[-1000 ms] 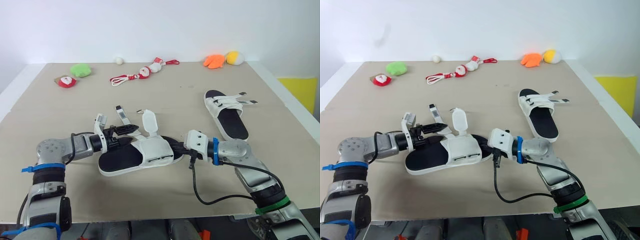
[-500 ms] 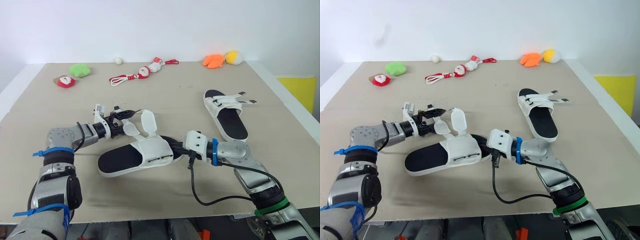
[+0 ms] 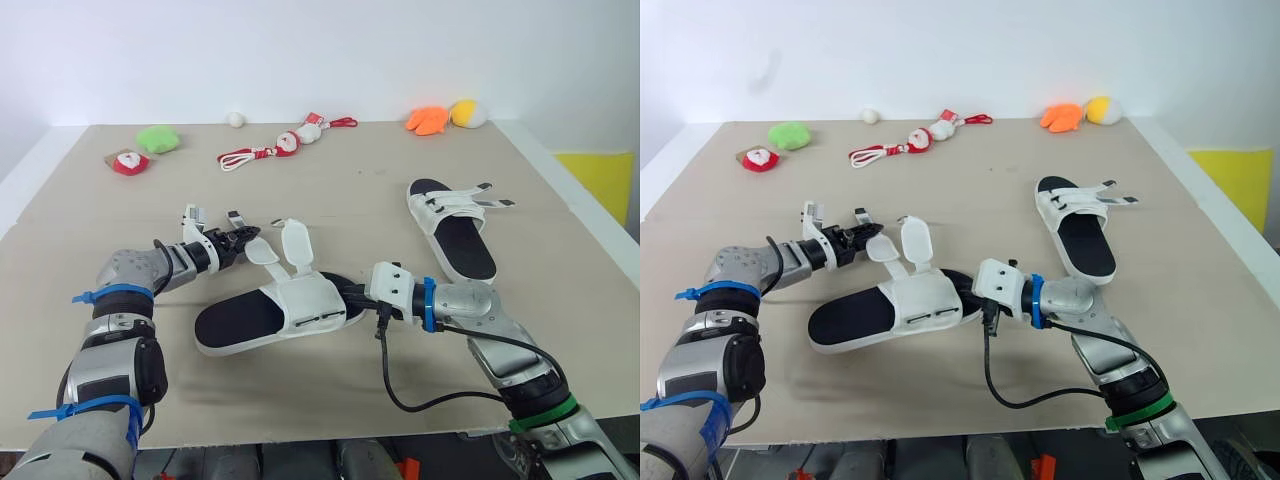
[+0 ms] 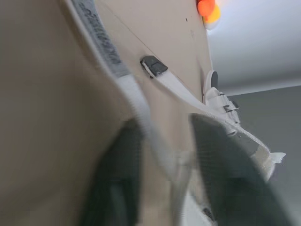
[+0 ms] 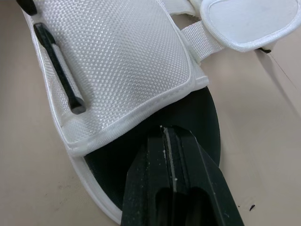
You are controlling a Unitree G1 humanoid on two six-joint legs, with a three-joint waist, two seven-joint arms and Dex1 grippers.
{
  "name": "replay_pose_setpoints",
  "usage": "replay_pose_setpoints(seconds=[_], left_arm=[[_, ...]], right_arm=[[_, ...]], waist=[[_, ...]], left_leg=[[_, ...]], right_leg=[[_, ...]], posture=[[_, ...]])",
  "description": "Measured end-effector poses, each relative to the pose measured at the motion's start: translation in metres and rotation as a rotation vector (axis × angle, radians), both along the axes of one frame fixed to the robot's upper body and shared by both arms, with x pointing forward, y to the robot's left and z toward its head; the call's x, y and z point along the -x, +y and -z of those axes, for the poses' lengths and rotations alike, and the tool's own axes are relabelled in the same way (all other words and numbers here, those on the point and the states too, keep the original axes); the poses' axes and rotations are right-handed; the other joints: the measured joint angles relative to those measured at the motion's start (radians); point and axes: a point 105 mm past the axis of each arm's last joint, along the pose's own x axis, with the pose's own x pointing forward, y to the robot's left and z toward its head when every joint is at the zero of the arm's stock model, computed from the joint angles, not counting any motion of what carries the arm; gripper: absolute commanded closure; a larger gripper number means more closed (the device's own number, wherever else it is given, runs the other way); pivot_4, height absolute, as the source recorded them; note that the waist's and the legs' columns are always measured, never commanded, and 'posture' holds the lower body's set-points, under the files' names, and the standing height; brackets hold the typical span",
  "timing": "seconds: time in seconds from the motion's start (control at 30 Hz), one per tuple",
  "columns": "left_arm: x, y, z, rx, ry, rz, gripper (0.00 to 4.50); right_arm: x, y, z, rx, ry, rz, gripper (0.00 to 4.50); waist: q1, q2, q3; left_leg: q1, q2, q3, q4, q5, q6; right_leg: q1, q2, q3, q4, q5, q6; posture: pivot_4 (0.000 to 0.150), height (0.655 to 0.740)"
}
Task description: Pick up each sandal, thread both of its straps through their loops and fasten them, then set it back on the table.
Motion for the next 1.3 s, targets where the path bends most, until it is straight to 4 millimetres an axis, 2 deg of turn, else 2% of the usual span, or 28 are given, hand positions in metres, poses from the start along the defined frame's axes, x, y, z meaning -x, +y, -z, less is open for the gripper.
replay_pose_setpoints(seconds=[0.03,0.07,0.23,0.27,0.37,0.4,0.43,0.5,0.53,0.57,0.63,0.67,0.77,0.9,0.97,1.07,1.17,1.2,1.3], left_arm=[[0.000,0.000,0.001,-0.014,-0.007,0.001,4.31],[-0.001,0.000,-0.003,-0.049,-0.047,0.008,4.47],[-0.003,-0.001,-0.026,-0.165,-0.289,0.014,4.47],[0.003,-0.005,-0.041,-0.196,-0.421,0.033,4.47],[0.037,-0.033,-0.103,-0.241,-0.863,0.143,4.47],[0.051,-0.043,-0.117,-0.263,-0.980,0.188,4.47],[0.058,-0.048,-0.122,-0.291,-1.043,0.209,4.47],[0.074,-0.051,-0.112,-0.433,-1.148,0.271,4.47],[0.078,-0.053,-0.102,-0.484,-1.164,0.305,4.47],[0.089,-0.053,-0.087,-0.630,-1.241,0.373,4.47],[0.100,-0.056,-0.074,-0.747,-1.321,0.453,4.47],[0.114,-0.058,-0.060,-0.859,-1.418,0.553,4.47],[0.134,-0.061,-0.038,-1.035,-1.630,0.711,4.47],[0.139,-0.054,-0.026,-1.187,-1.849,0.772,4.47],[0.137,-0.051,-0.024,-1.255,-1.975,0.765,4.47],[0.135,-0.049,-0.024,-1.295,-2.073,0.737,4.47],[0.134,-0.047,-0.024,-1.308,-2.112,0.702,3.07],[0.134,-0.045,-0.025,-1.309,-2.108,0.692,2.70],[0.137,-0.039,-0.023,-1.300,-2.062,0.678,1.19]], right_arm=[[0.000,0.000,0.000,0.000,0.000,-0.001,4.50],[0.000,0.001,0.000,-0.001,0.000,-0.002,4.50],[0.001,0.002,-0.001,-0.001,0.001,-0.005,4.50],[0.001,0.002,-0.001,-0.001,0.001,-0.007,4.50],[0.000,0.003,-0.002,0.005,-0.004,-0.008,4.50],[0.000,0.003,-0.002,0.005,-0.003,-0.006,4.50],[0.000,0.004,-0.002,0.005,-0.003,-0.005,4.50],[0.000,0.006,-0.002,0.005,-0.002,-0.012,4.50],[0.000,0.005,-0.002,0.007,0.000,-0.012,4.50],[0.000,0.006,-0.002,0.007,0.000,-0.014,4.50],[0.000,0.006,-0.002,0.009,0.002,-0.014,4.50],[0.000,0.005,-0.002,0.010,0.003,-0.013,4.50],[0.000,0.005,-0.002,0.013,0.004,-0.009,4.50],[-0.001,0.005,-0.002,0.018,0.003,-0.010,4.50],[-0.001,0.005,-0.003,0.022,0.003,-0.014,4.50],[-0.001,0.006,-0.003,0.026,0.003,-0.021,4.50],[0.000,0.007,-0.002,0.029,0.005,-0.028,4.50],[0.000,0.008,-0.002,0.031,0.007,-0.032,4.50],[0.001,0.010,-0.002,0.032,0.009,-0.036,4.50]], waist=[[0.000,0.000,0.000],[0.000,0.000,0.000],[-0.001,0.000,0.000],[-0.003,0.000,0.001],[0.000,-0.002,0.001],[0.001,-0.002,0.001],[0.001,-0.001,0.001],[-0.003,-0.001,0.001],[-0.002,-0.001,0.001],[-0.002,-0.002,0.001],[-0.002,-0.002,0.001],[-0.002,-0.002,0.001],[0.003,-0.002,0.001],[0.003,-0.002,0.001],[0.003,-0.002,0.001],[0.003,-0.002,0.001],[0.002,-0.002,0.001],[0.002,-0.002,0.001],[-0.001,-0.002,0.001]], left_leg=[[0.000,0.000,0.000,-0.001,0.000,0.000],[0.000,0.000,0.000,-0.002,0.000,0.000],[-0.001,0.000,0.000,-0.002,0.000,-0.001],[-0.002,0.001,0.000,-0.003,0.001,-0.001],[-0.003,0.001,0.000,-0.004,0.002,-0.006],[-0.003,0.000,0.000,-0.004,0.002,-0.006],[-0.002,0.000,0.000,-0.004,0.002,-0.006],[-0.001,0.000,0.001,-0.005,0.002,-0.005],[-0.001,0.000,0.001,-0.005,0.002,-0.005],[-0.002,0.001,0.001,-0.005,0.002,-0.005],[-0.002,0.000,0.002,-0.005,0.002,-0.005],[-0.001,0.000,0.002,-0.005,0.001,-0.005],[-0.002,0.000,0.003,-0.004,0.001,-0.005],[-0.001,0.000,0.004,-0.004,0.002,-0.005],[-0.001,0.000,0.004,-0.004,0.002,-0.004],[-0.001,0.000,0.004,-0.004,0.001,-0.004],[-0.001,0.001,0.004,-0.005,0.001,-0.004],[-0.001,0.001,0.004,-0.005,0.001,-0.004],[-0.001,0.001,0.004,-0.005,0.000,-0.002]], right_leg=[[0.000,0.000,0.000,-0.001,0.000,0.000],[0.000,0.000,0.000,-0.001,0.000,0.000],[-0.001,0.000,0.000,-0.002,0.000,0.000],[-0.001,0.000,0.000,-0.003,0.000,0.000],[-0.001,0.000,0.001,-0.004,0.000,0.000],[-0.001,-0.001,0.001,-0.004,0.000,-0.001],[0.000,-0.001,0.001,-0.004,0.000,-0.001],[-0.001,-0.001,0.002,-0.005,-0.001,-0.001],[-0.001,-0.001,0.002,-0.005,-0.002,-0.003],[-0.001,0.000,0.002,-0.005,-0.004,-0.006],[-0.001,-0.001,0.003,-0.005,-0.004,-0.007],[-0.001,-0.001,0.003,-0.005,-0.004,-0.007],[-0.001,-0.002,0.003,-0.005,-0.004,-0.008],[-0.001,-0.002,0.004,-0.005,-0.003,-0.009],[-0.001,-0.002,0.003,-0.005,-0.003,-0.009],[-0.001,-0.002,0.003,-0.005,-0.003,-0.009],[-0.001,-0.002,0.003,-0.005,-0.003,-0.008],[-0.001,-0.002,0.003,-0.005,-0.003,-0.008],[-0.001,-0.002,0.003,-0.005,-0.003,-0.008]], posture=[[0.150,0.7400],[0.150,0.7400],[0.150,0.7400],[0.150,0.7400],[0.150,0.7400],[0.150,0.7400],[0.150,0.7400],[0.150,0.7400],[0.150,0.7400],[0.150,0.7400],[0.150,0.7400],[0.150,0.7400],[0.150,0.7400],[0.150,0.7400],[0.150,0.7400],[0.150,0.7400],[0.150,0.7400],[0.150,0.7400],[0.150,0.7400]])
